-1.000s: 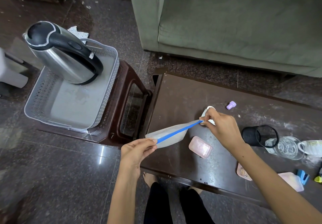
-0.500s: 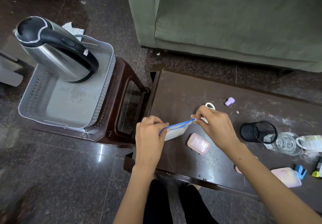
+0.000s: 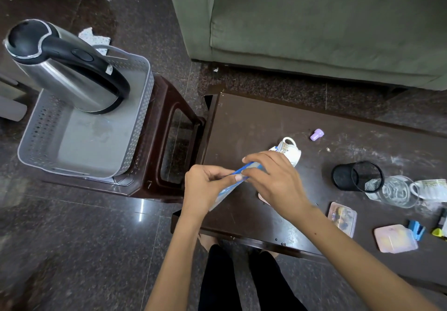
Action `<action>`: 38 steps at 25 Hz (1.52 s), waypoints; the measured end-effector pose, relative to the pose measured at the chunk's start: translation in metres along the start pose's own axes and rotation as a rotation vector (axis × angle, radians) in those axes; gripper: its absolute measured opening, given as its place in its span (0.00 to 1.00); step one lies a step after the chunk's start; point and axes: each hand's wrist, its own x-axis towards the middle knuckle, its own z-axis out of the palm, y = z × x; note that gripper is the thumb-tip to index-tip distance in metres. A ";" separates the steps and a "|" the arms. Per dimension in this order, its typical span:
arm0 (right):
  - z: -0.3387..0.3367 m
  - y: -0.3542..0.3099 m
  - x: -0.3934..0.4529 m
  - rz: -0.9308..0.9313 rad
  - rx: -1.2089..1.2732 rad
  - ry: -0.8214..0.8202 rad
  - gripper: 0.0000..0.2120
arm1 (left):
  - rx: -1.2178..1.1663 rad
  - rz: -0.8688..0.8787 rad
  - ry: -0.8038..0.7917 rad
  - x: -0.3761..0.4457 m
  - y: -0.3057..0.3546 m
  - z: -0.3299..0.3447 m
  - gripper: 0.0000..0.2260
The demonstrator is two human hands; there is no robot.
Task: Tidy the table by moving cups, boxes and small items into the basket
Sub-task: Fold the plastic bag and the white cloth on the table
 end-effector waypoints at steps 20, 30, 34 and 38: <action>-0.008 -0.007 0.007 -0.076 0.058 0.159 0.14 | -0.044 0.072 -0.101 -0.005 -0.003 -0.003 0.06; -0.007 -0.004 0.004 -0.066 0.018 0.203 0.09 | -0.019 0.121 -0.052 -0.006 -0.005 0.003 0.05; -0.008 -0.005 0.006 -0.062 0.016 0.225 0.09 | -0.058 0.143 -0.039 -0.007 -0.002 0.002 0.05; -0.005 -0.005 0.006 -0.074 0.053 0.226 0.08 | -0.016 0.143 -0.023 -0.007 0.000 0.000 0.05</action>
